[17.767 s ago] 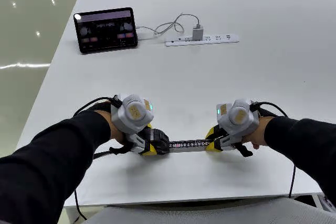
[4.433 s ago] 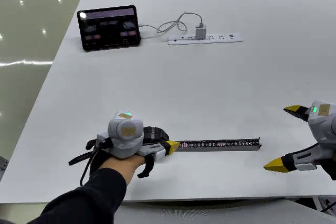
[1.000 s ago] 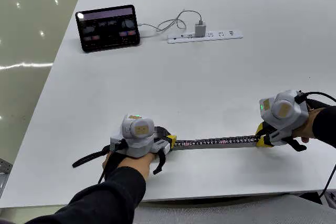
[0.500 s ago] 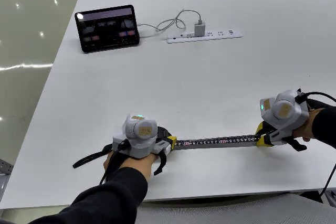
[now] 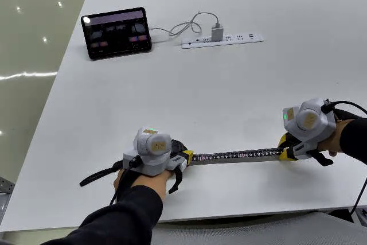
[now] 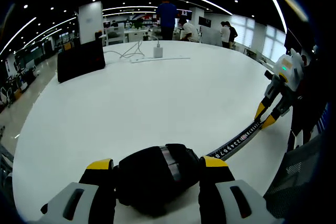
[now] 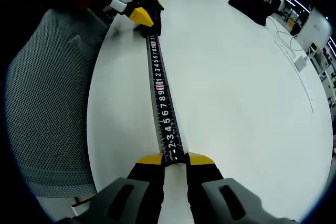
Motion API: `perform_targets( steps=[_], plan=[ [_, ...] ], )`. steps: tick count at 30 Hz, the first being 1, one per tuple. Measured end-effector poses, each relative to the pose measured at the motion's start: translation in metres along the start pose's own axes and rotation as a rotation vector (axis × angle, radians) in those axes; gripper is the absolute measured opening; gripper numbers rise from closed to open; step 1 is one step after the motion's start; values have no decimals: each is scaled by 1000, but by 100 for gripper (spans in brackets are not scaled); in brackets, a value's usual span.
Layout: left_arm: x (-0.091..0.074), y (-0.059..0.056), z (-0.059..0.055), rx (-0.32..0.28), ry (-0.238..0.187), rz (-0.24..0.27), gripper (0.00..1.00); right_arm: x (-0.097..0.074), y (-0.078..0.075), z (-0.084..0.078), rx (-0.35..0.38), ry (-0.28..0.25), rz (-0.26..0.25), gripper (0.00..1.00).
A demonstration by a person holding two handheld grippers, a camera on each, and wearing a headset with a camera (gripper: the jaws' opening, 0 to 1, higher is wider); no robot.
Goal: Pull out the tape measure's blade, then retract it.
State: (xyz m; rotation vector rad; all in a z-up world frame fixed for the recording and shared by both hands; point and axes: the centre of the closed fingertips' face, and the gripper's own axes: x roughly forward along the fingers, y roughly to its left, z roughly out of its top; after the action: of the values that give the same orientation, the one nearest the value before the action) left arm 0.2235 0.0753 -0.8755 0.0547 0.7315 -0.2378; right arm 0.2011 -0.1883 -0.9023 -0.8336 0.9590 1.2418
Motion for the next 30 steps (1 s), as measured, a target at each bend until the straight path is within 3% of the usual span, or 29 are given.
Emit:
perform_targets(
  steps=[30],
  plan=[
    [0,-1,0,-3,5,-3,60,10,-4,9,-16,20,17,11]
  ],
)
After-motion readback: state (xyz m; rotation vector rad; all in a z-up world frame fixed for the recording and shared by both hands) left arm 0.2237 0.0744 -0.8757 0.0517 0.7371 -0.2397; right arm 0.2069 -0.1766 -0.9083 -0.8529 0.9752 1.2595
